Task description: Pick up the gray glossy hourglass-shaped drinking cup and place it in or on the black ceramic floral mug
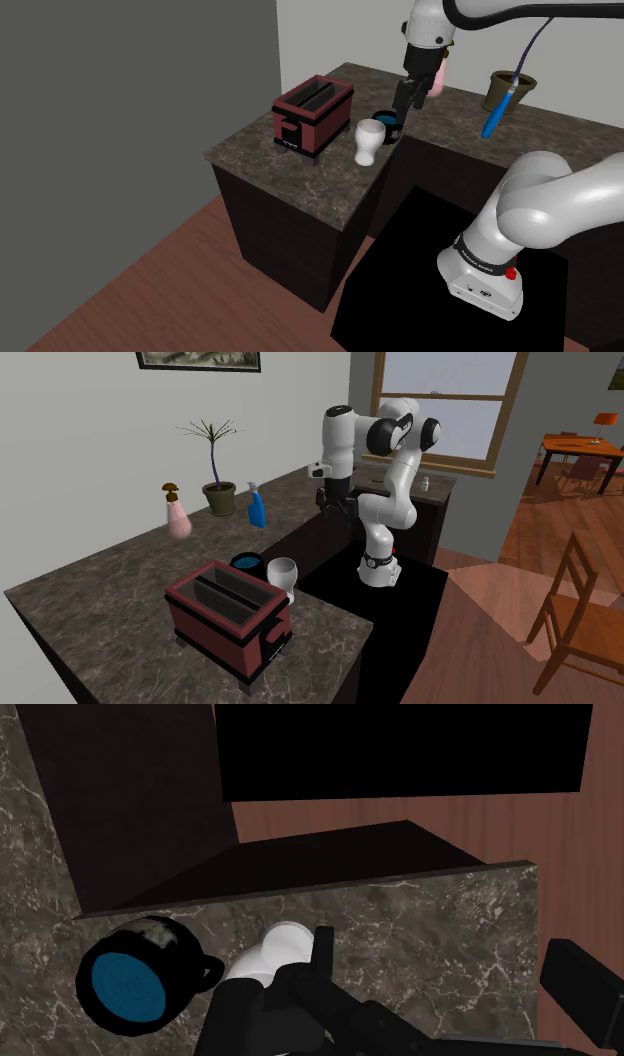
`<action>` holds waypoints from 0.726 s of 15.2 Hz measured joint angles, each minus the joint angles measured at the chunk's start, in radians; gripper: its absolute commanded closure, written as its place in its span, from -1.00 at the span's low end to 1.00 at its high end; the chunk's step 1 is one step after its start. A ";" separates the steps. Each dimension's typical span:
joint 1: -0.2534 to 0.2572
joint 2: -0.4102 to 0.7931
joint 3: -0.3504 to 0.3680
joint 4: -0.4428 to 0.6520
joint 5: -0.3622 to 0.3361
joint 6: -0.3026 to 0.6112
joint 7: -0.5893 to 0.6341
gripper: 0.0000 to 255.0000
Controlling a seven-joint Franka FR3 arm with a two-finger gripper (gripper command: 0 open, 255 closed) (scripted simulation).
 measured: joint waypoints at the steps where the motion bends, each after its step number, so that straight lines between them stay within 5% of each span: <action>1: 0.000 0.000 0.000 0.000 0.000 0.000 0.000 -1.00; 11: -0.013 0.248 -0.104 -0.034 -0.020 0.321 -0.102 -1.00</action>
